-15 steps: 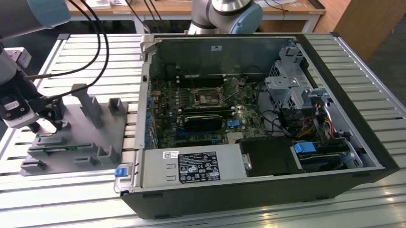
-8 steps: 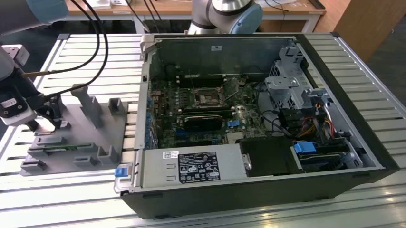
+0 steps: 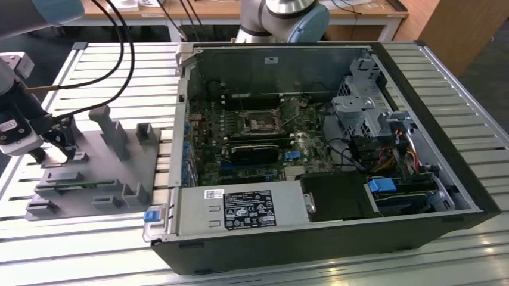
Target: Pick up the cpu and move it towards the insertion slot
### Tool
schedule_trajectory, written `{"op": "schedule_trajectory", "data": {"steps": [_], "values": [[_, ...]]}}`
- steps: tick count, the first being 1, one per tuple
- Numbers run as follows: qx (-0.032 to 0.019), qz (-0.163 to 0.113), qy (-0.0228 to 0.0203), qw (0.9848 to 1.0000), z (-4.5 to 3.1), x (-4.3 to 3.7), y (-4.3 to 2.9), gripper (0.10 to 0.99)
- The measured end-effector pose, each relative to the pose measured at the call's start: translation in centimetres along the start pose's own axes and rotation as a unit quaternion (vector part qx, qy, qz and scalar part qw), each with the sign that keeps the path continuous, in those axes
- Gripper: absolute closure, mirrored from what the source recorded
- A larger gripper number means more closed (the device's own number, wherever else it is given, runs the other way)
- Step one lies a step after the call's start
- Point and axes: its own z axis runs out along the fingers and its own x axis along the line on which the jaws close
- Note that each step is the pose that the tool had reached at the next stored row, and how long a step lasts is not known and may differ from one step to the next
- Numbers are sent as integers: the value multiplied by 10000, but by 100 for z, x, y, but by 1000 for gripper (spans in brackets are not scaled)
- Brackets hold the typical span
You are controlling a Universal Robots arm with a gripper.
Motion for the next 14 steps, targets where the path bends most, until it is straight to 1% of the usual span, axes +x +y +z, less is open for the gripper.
{"op": "schedule_trajectory", "data": {"steps": [14], "values": [[0,0,0,10000,-121,-1,6,541]]}}
